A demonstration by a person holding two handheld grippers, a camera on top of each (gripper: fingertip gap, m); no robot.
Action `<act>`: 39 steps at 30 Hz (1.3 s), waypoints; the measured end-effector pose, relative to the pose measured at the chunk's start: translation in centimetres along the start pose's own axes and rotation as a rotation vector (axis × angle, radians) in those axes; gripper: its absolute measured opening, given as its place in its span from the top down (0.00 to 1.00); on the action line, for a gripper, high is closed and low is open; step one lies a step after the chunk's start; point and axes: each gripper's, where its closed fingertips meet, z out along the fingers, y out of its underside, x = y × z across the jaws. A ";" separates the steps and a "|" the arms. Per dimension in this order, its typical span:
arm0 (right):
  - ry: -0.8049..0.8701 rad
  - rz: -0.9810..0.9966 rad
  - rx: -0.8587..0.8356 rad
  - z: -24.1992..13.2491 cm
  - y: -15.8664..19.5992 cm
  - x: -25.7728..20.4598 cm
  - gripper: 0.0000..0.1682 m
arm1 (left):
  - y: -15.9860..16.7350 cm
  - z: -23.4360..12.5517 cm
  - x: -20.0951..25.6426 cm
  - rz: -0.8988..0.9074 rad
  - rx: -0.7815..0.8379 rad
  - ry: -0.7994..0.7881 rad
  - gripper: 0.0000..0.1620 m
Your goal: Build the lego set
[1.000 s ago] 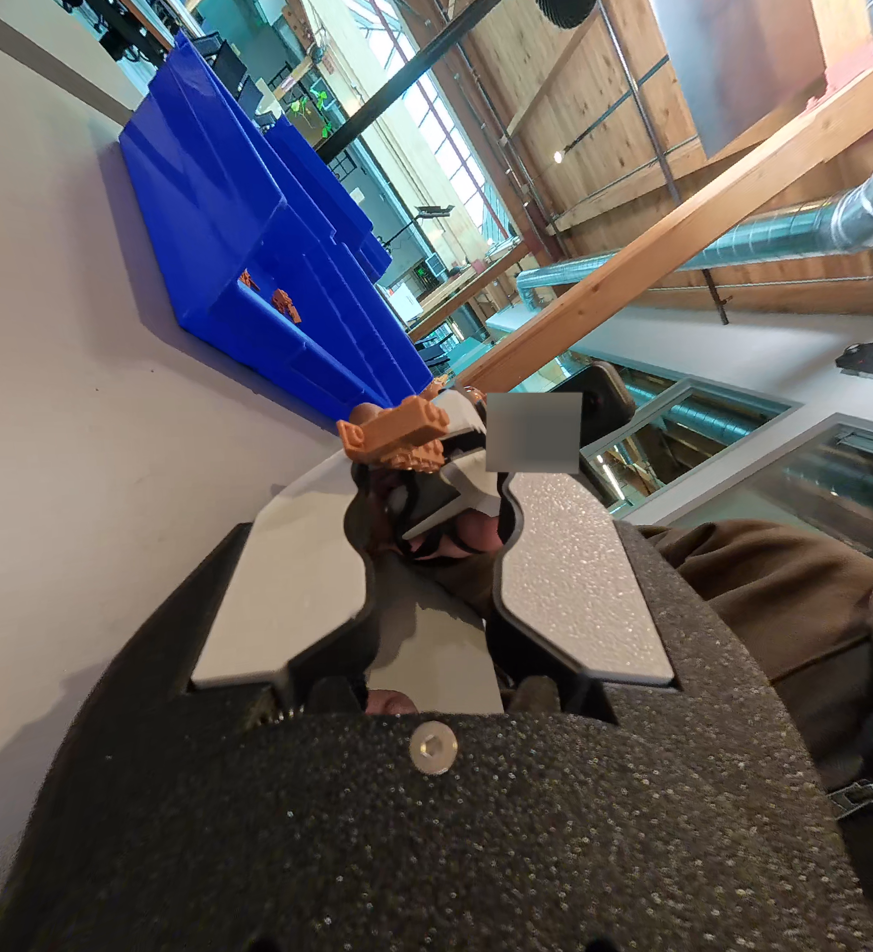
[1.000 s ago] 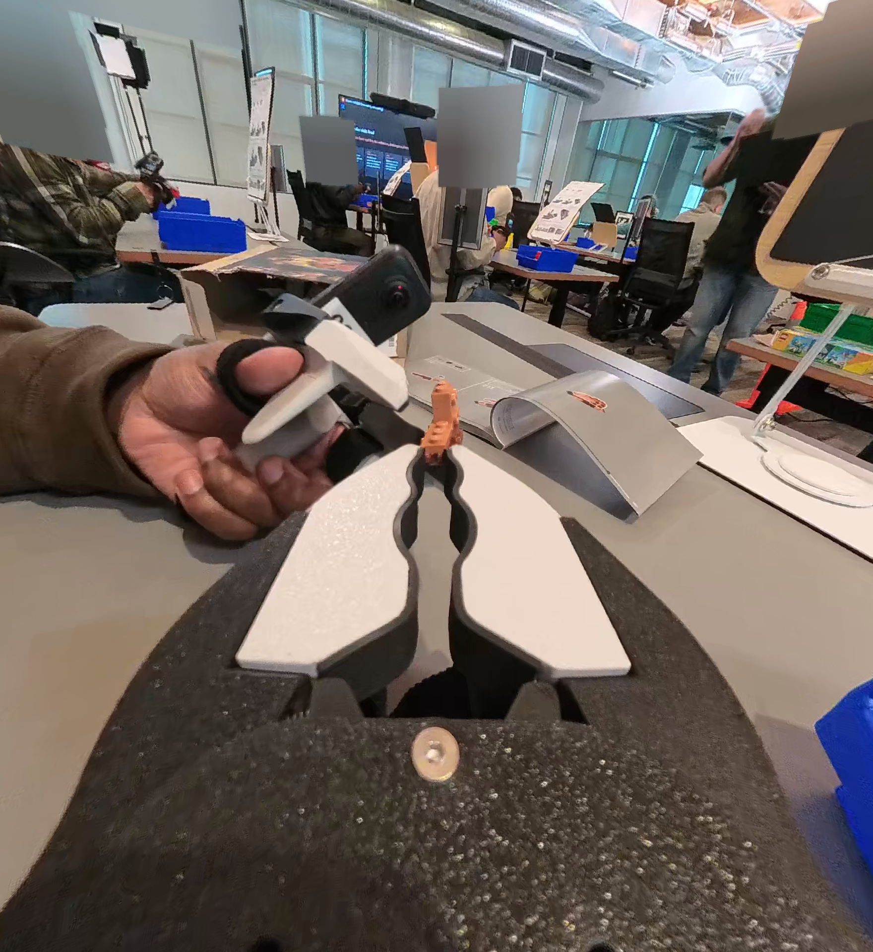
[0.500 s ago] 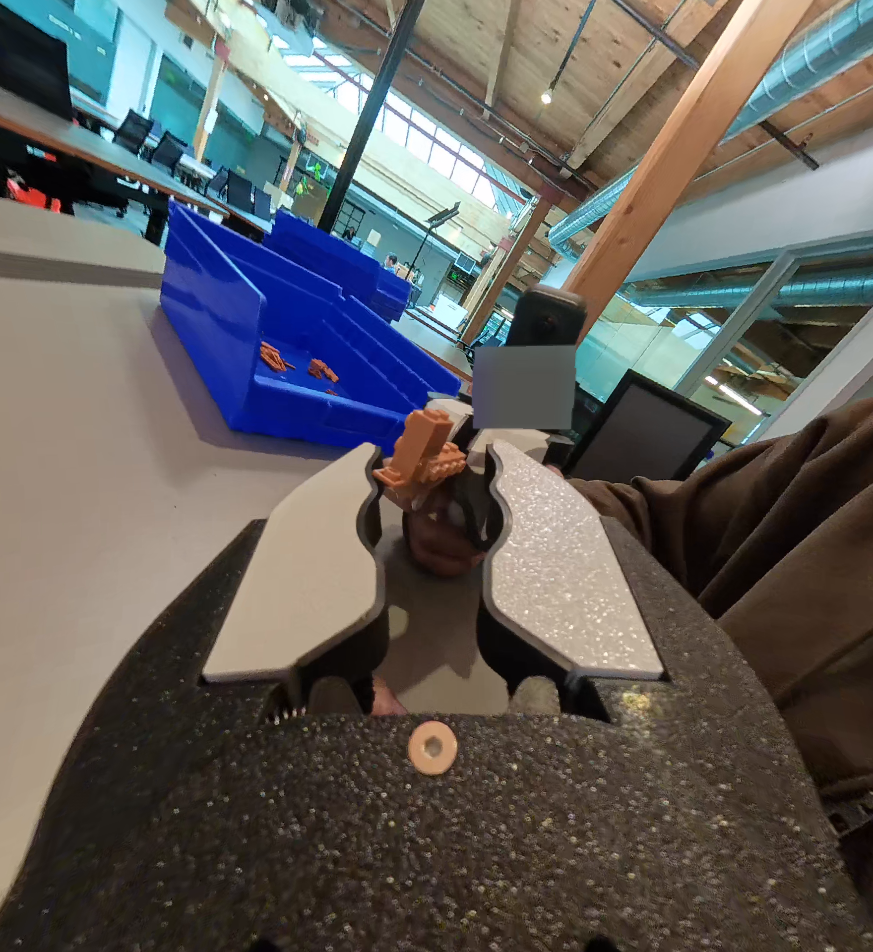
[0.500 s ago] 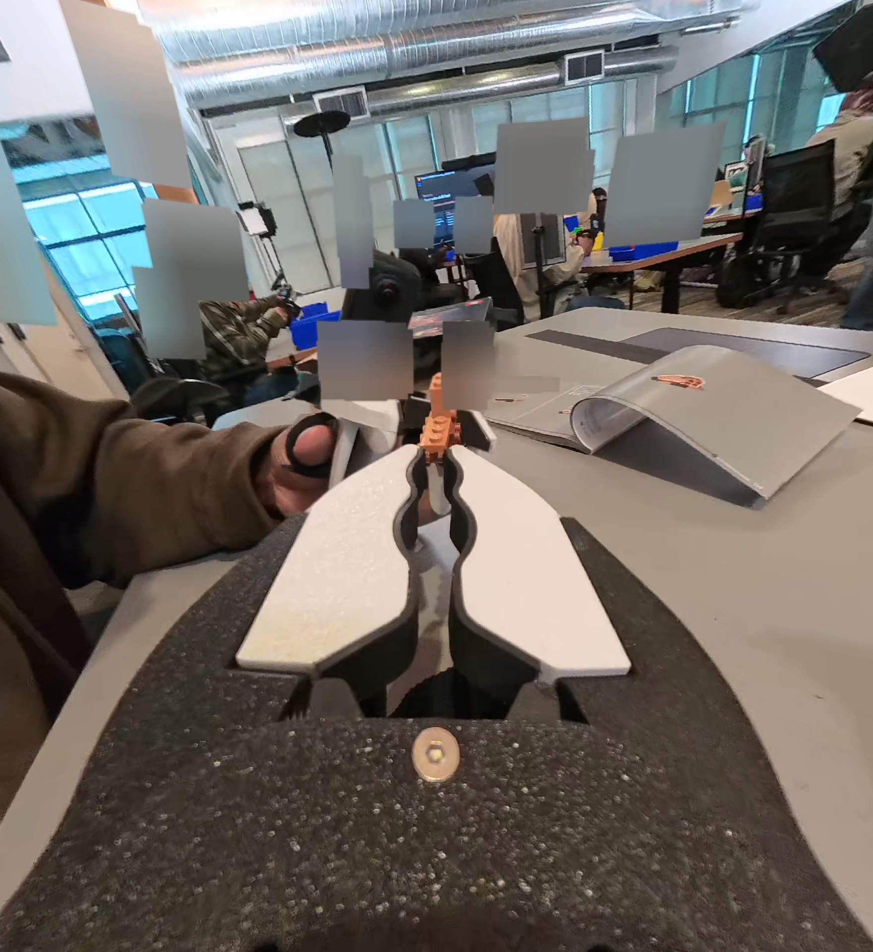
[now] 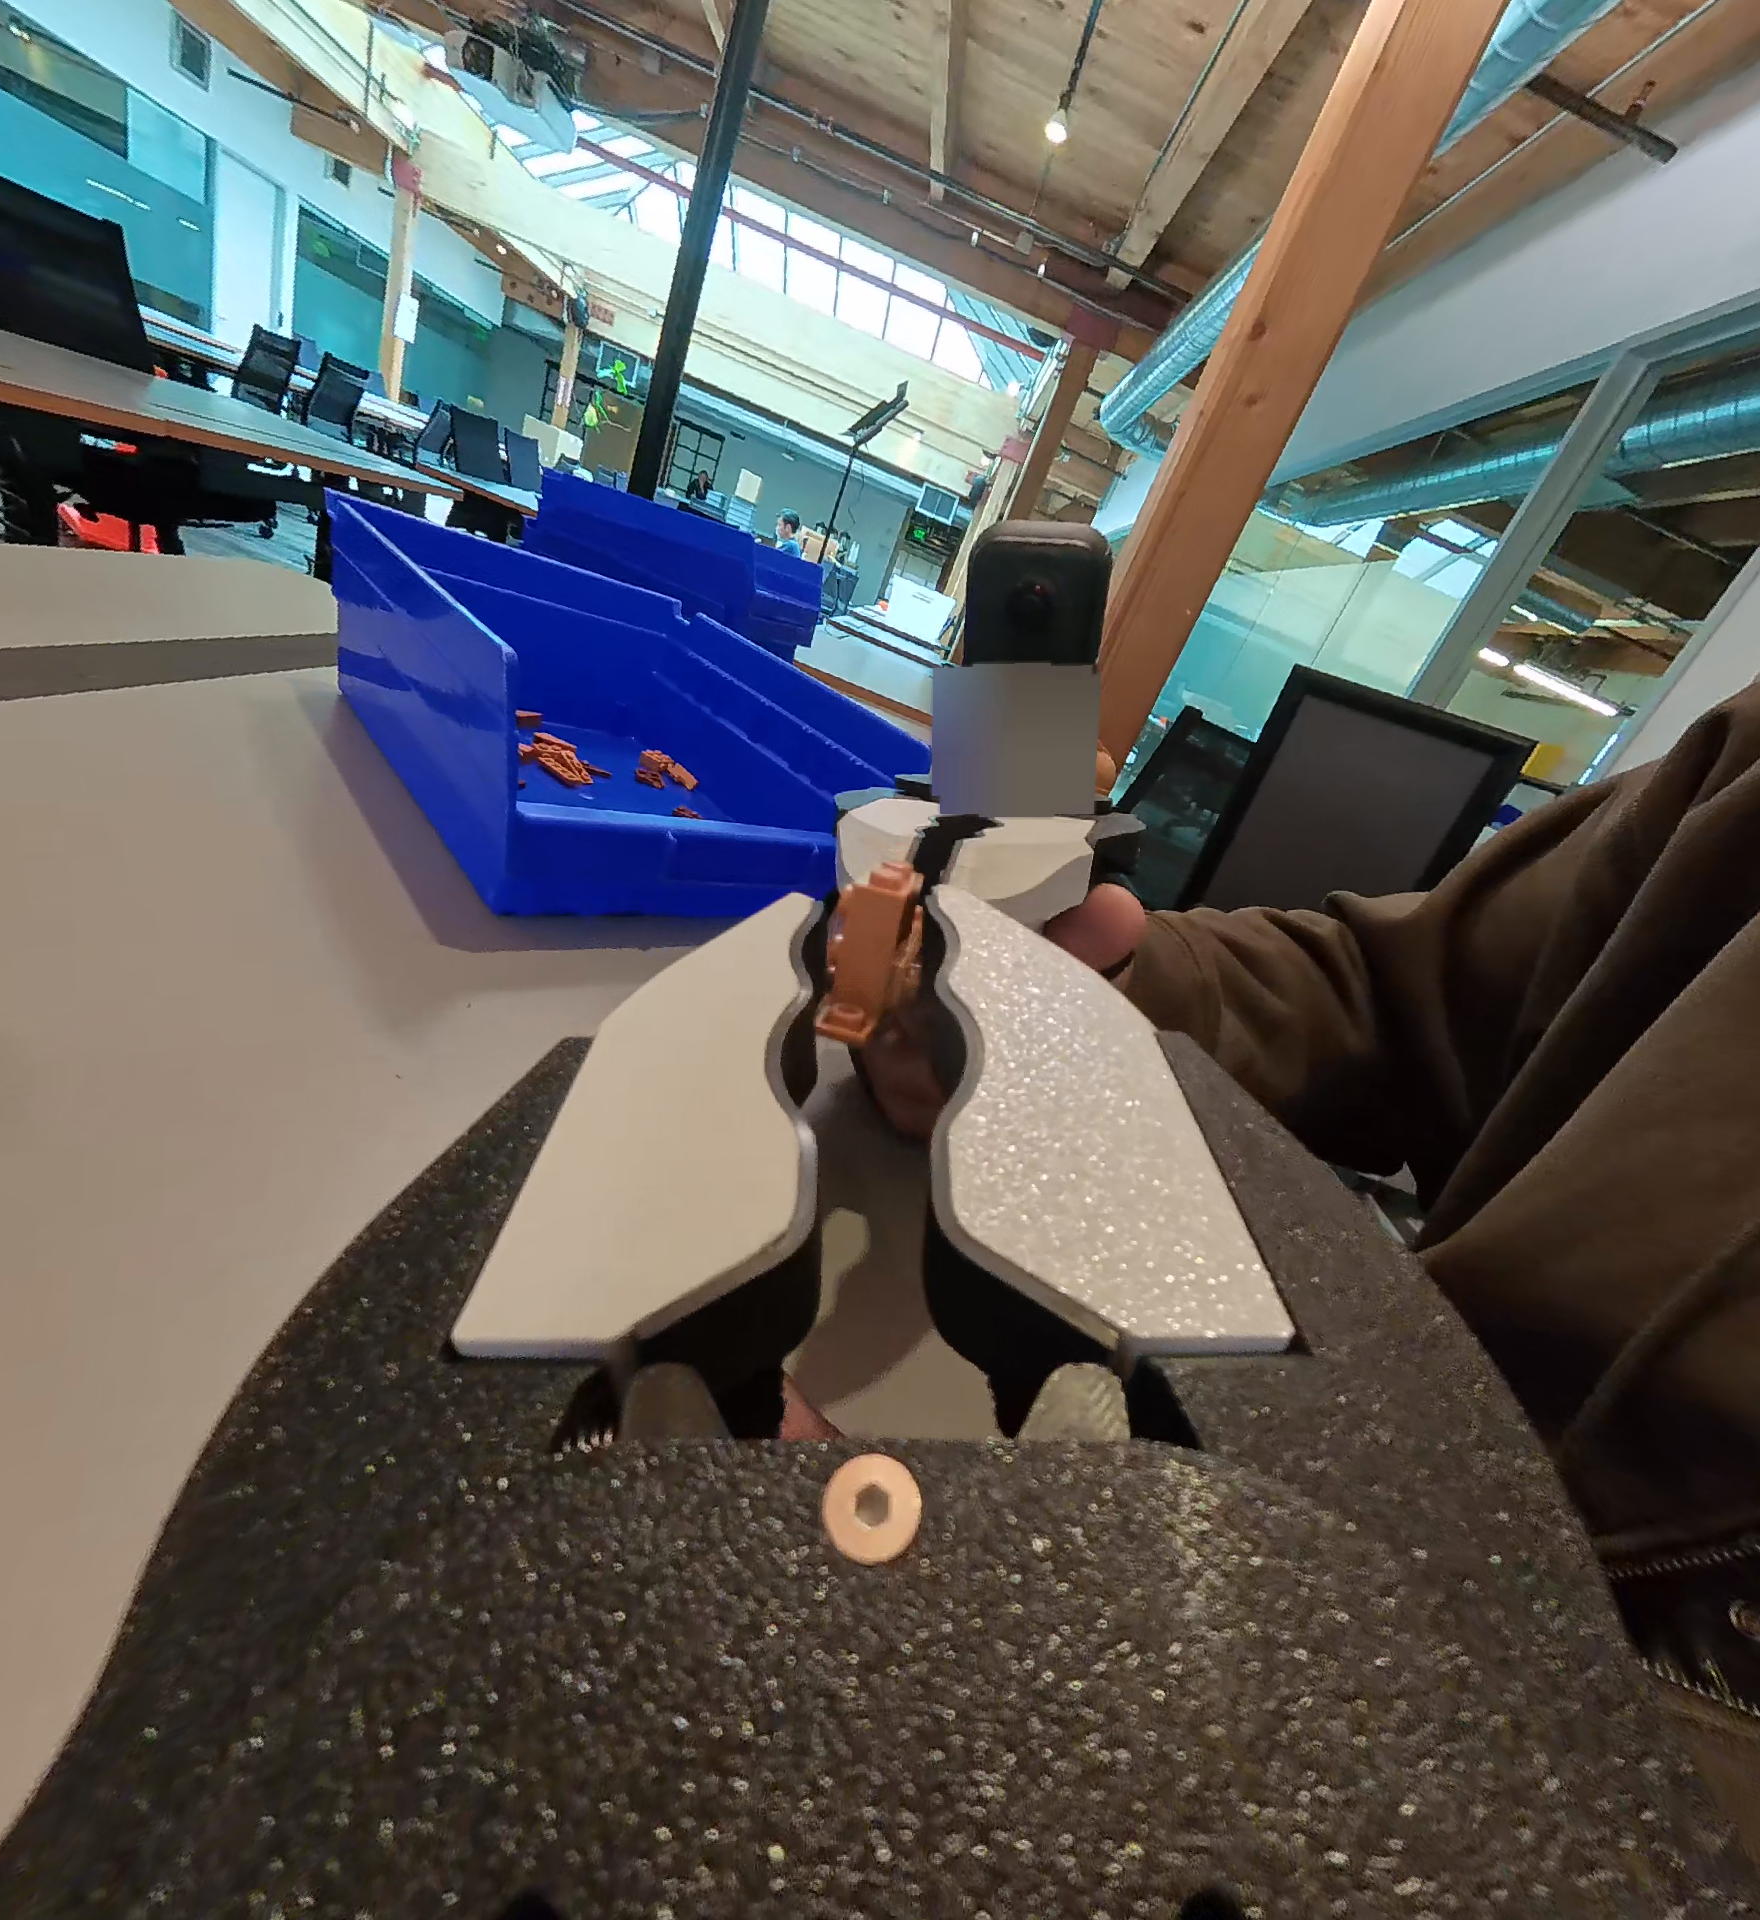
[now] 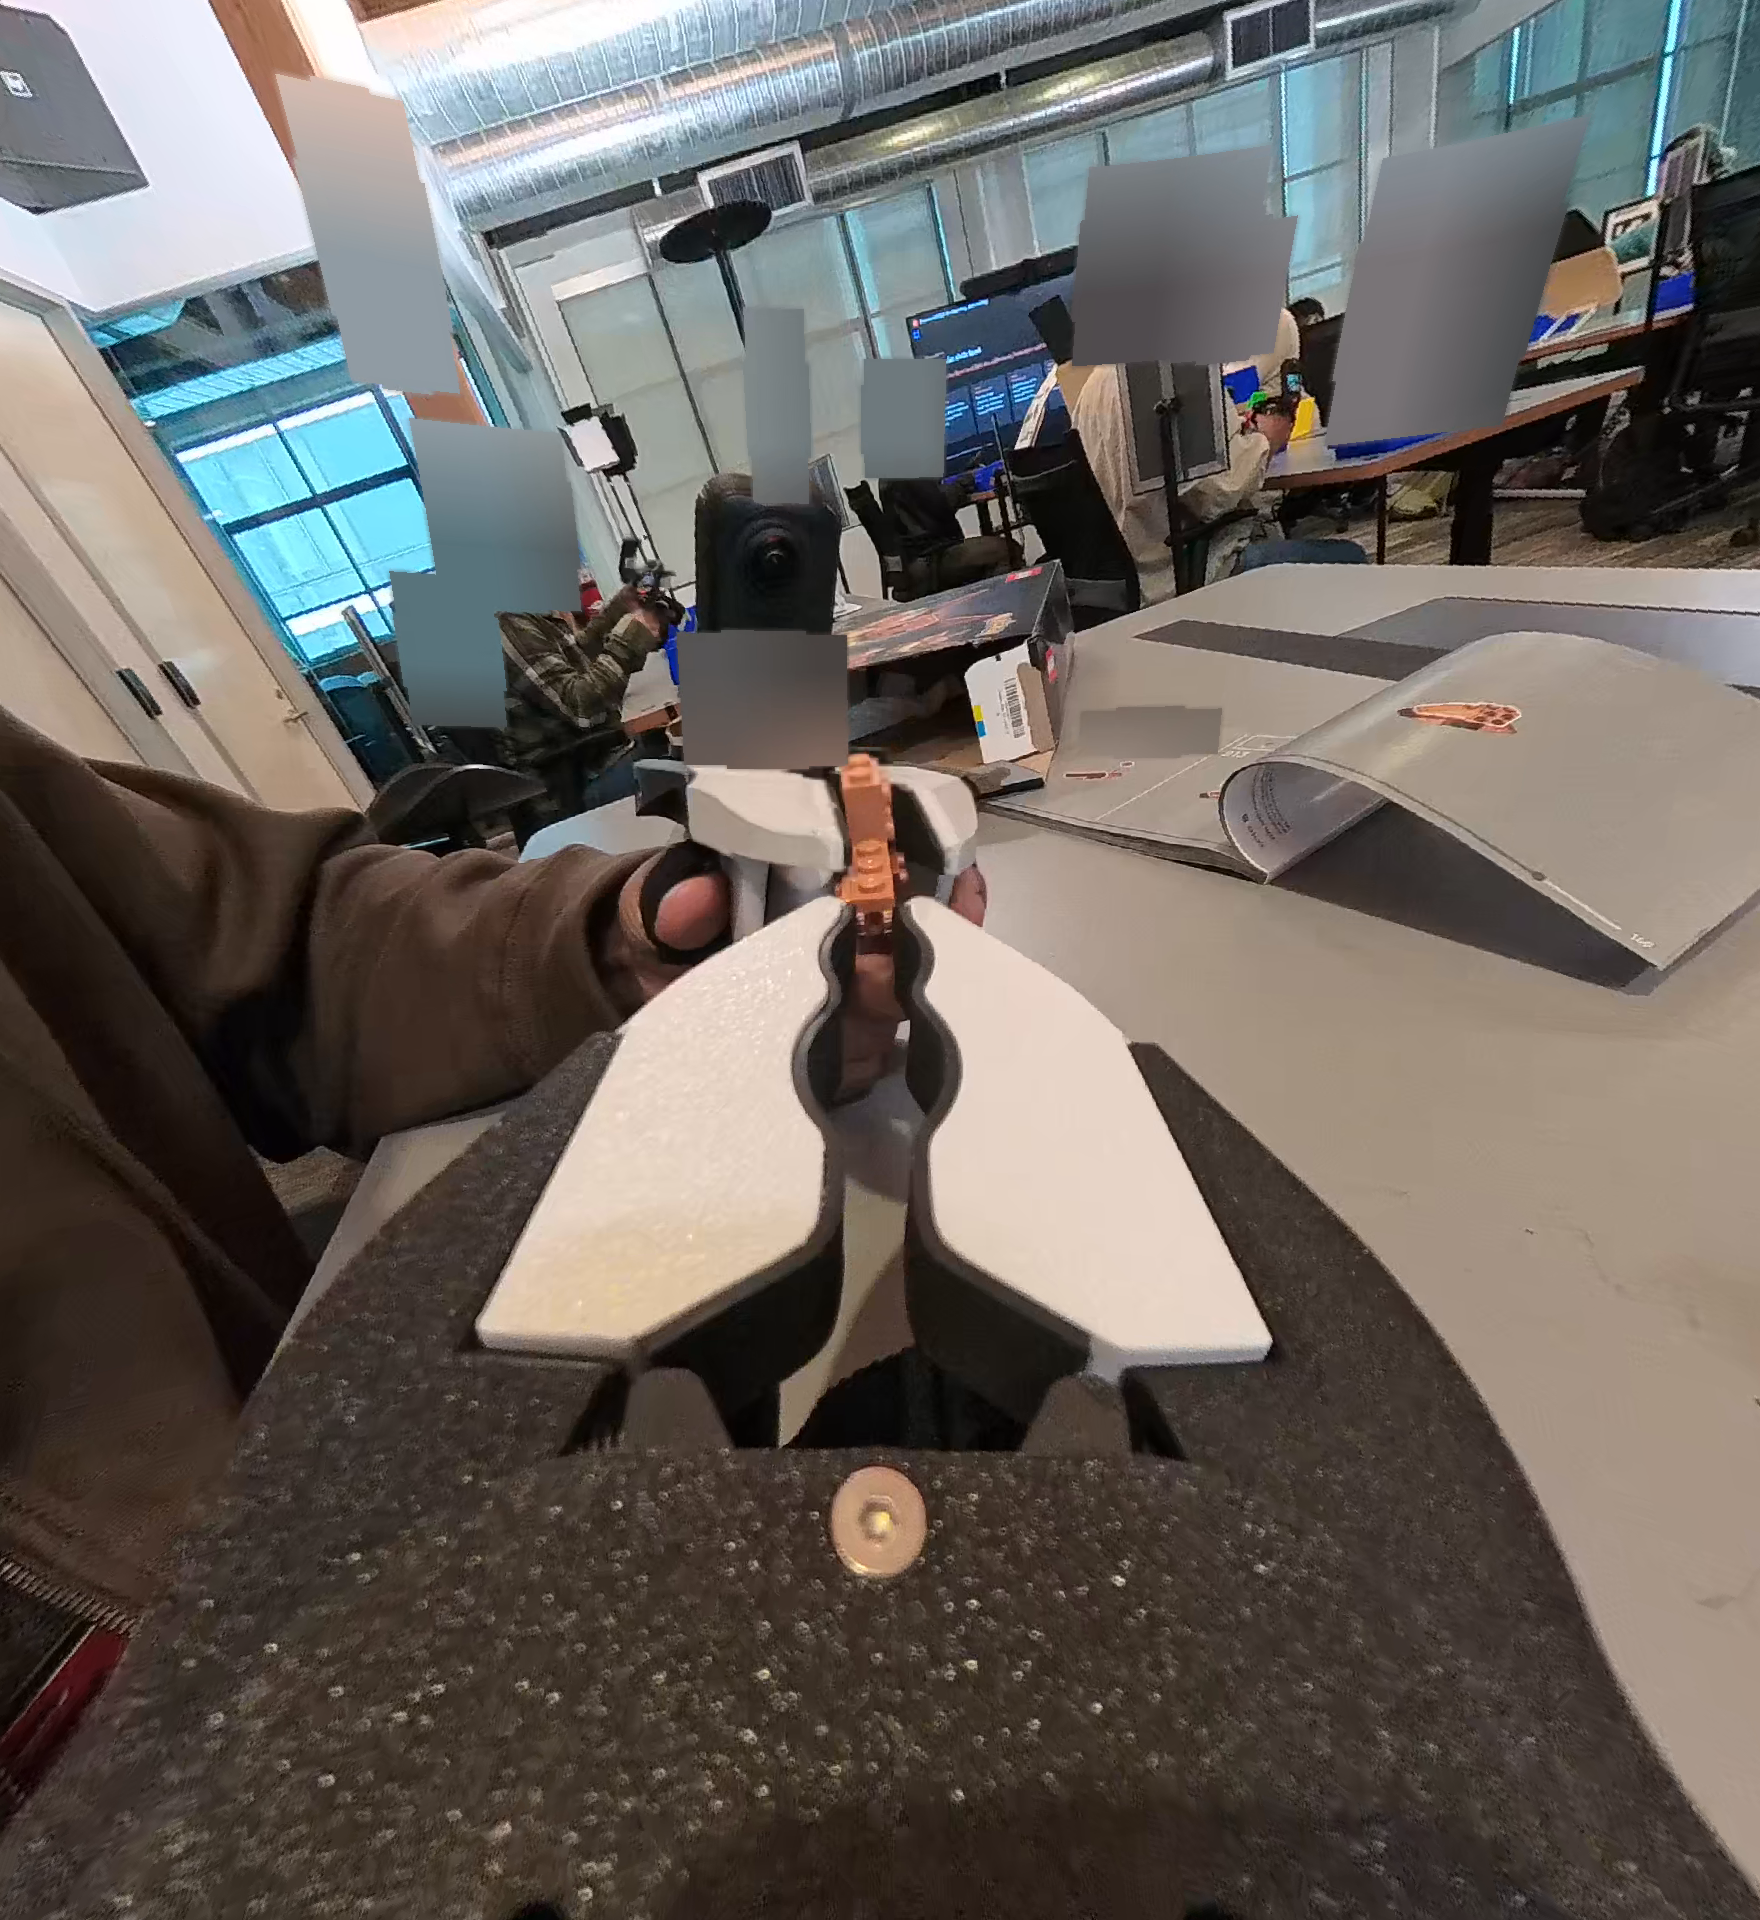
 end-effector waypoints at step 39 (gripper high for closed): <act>0.766 -0.047 -1.043 -22.6 -5.5 32.1 0.91 | 0.2 -0.7 -0.9 -0.007 -0.038 -0.051 0.91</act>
